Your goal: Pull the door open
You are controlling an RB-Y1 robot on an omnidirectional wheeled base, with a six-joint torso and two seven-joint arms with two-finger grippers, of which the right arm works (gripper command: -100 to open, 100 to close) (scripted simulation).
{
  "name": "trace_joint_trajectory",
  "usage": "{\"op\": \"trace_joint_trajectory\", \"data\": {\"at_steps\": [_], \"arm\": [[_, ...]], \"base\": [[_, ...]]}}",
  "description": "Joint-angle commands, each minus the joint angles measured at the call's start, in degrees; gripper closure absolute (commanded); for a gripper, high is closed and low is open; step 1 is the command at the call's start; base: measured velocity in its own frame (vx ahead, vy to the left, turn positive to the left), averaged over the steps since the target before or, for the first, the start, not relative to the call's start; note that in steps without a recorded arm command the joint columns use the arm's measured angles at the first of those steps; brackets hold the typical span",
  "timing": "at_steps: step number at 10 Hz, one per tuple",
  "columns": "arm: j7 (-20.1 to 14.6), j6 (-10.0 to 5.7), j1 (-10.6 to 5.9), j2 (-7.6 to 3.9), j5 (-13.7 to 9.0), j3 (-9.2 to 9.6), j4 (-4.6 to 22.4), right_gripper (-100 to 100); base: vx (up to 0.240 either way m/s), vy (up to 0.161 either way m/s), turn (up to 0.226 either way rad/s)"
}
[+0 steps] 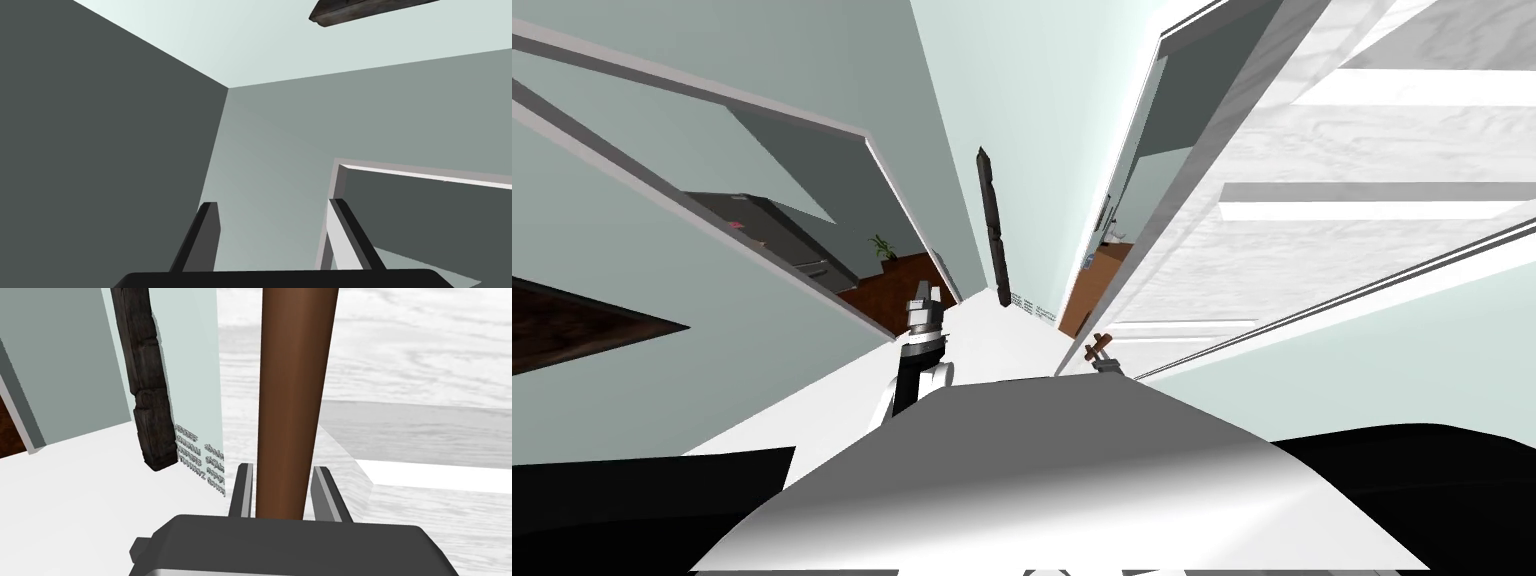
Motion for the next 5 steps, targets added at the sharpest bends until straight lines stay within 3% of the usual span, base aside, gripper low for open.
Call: {"op": "trace_joint_trajectory", "data": {"at_steps": [1,3,5], "arm": [[-0.9,-1.03,0.08,-0.35,0.5,0.74,0.7,100],[-1.0,-1.02,0.04,-0.35,0.6,0.83,0.8,100],[-1.9,-1.98,-0.15,-0.67,1.0,1.50,1.8,100]], "base": [[-0.192,-0.067,0.118],[-0.160,-0.049,0.078],[-0.184,-0.045,0.162]]}}
